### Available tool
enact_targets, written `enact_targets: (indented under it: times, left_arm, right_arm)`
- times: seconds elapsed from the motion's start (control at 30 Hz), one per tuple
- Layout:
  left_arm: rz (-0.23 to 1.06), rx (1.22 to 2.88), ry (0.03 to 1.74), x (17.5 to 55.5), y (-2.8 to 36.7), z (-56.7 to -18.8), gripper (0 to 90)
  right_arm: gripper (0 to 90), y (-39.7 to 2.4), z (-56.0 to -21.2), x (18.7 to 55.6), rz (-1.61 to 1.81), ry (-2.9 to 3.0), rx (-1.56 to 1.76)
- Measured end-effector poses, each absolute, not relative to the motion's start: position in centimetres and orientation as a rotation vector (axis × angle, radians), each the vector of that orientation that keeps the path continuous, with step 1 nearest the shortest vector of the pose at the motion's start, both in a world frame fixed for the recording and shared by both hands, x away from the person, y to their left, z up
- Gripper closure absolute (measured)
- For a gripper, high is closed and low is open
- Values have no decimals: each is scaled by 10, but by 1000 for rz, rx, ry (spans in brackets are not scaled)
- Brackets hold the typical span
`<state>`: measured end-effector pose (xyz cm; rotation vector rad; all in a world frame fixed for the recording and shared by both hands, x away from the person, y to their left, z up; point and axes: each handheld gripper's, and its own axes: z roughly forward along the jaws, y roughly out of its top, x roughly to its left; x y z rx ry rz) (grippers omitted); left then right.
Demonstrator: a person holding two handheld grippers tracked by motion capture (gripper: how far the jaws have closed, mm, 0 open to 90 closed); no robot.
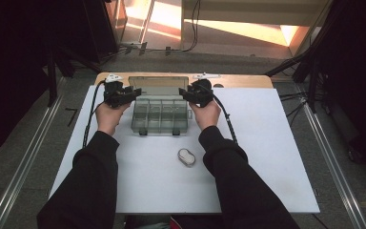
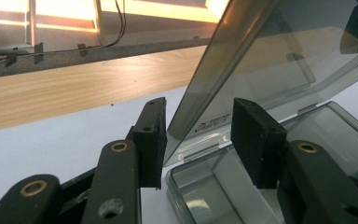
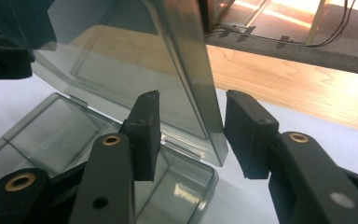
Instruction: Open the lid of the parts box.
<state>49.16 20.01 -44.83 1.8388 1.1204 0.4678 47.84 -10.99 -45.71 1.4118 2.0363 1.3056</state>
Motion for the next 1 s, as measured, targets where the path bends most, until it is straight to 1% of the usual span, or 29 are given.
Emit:
enact_targets:
  times: [0.07, 0.6, 1.0]
  left_arm:
    - [459, 1841, 1125, 493, 200, -449, 558]
    - [514, 1825, 1142, 503, 194, -461, 562]
    - [541, 1807, 1130, 511, 194, -471, 561]
  right_arm:
    - [547, -109, -458, 480, 1297, 2030, 1414]
    - [611, -106, -469, 493, 1256, 2007, 1419]
    - [608, -105, -478, 505, 1225, 2010, 1442]
